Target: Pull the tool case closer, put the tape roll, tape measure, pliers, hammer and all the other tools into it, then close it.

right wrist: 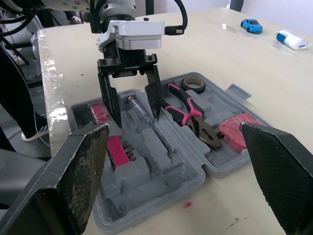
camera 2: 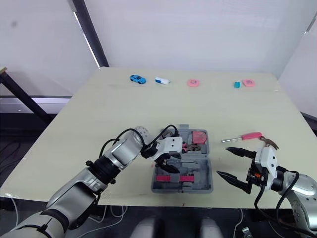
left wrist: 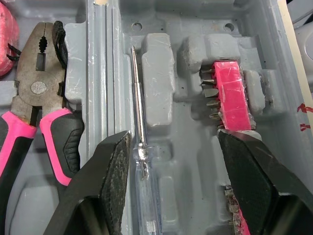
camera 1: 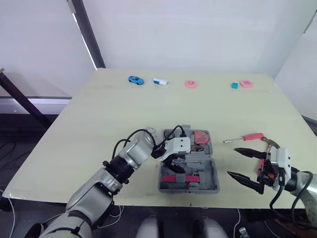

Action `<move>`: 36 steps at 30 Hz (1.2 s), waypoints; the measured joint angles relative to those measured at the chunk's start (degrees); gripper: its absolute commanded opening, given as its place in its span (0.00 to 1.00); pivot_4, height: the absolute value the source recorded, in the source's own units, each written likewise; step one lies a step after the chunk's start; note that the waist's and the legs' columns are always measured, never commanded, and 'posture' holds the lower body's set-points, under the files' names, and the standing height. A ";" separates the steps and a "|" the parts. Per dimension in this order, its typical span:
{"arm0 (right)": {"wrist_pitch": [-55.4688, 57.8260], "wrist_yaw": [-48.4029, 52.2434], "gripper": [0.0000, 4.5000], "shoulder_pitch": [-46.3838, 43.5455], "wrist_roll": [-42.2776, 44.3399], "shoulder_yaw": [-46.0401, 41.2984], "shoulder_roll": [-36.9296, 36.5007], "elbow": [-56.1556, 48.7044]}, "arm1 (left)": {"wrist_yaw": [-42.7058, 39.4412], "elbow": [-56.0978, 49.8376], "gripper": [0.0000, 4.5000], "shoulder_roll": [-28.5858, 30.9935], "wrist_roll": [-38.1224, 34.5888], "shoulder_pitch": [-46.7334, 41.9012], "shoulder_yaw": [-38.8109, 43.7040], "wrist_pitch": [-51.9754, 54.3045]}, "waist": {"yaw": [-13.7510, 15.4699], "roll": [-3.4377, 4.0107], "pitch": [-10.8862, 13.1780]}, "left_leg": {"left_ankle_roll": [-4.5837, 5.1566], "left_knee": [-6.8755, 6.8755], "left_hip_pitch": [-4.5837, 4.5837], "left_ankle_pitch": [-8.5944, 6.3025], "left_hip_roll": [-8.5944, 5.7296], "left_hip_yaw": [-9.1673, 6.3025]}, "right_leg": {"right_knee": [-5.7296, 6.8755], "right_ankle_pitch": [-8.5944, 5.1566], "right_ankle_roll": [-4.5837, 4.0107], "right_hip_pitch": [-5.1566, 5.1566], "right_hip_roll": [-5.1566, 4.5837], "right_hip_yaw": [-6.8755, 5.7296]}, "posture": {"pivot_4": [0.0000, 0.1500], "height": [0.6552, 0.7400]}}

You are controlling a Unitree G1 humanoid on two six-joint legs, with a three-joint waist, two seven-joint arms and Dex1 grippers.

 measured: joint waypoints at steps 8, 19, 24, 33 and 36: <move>-0.58 0.10 1.00 0.01 -0.48 0.00 0.01 0.26 | -0.85 -4.76 0.69 3.37 -1.17 -0.11 2.12 0.27 | -0.03 0.00 0.00 | 0.00 -0.02 -0.03 0.00 0.00 -0.02 | -0.02 0.00 0.00 -0.01 0.01 0.00 | 1.00 1.00; -1.29 0.10 1.00 -0.04 -0.53 0.61 0.37 1.17 | -2.52 1.91 0.64 3.27 -10.70 -0.53 13.67 -7.43 | -0.17 0.01 0.00 | 0.00 -0.02 -0.04 0.00 0.00 -0.02 | -0.02 0.00 0.01 -0.02 0.01 -0.02 | 1.00 1.00; -1.37 0.15 1.00 -0.29 -0.53 0.99 0.37 1.42 | -3.31 8.21 0.17 2.88 -11.81 3.43 15.02 -16.73 | 0.03 0.01 0.00 | 0.00 -0.01 -0.07 0.00 0.00 -0.01 | -0.03 0.01 0.01 -0.02 0.01 -0.02 | 1.00 1.00; -2.48 0.98 1.00 -0.47 -0.54 1.07 0.36 2.44 | -2.78 15.71 0.01 -0.72 -11.30 4.89 14.99 -25.02 | 0.02 0.01 0.00 | 0.00 0.00 -0.09 0.00 0.00 -0.03 | -0.02 0.01 0.01 -0.02 0.01 -0.04 | 1.00 1.00; -2.61 1.21 1.00 -0.46 -0.54 1.07 0.36 3.06 | -2.27 17.85 0.01 -1.68 -10.76 4.74 14.86 -26.53 | -0.02 0.01 0.00 | 0.00 -0.01 -0.08 0.00 0.00 -0.02 | -0.02 0.01 0.01 -0.02 0.01 -0.04 | 1.00 1.00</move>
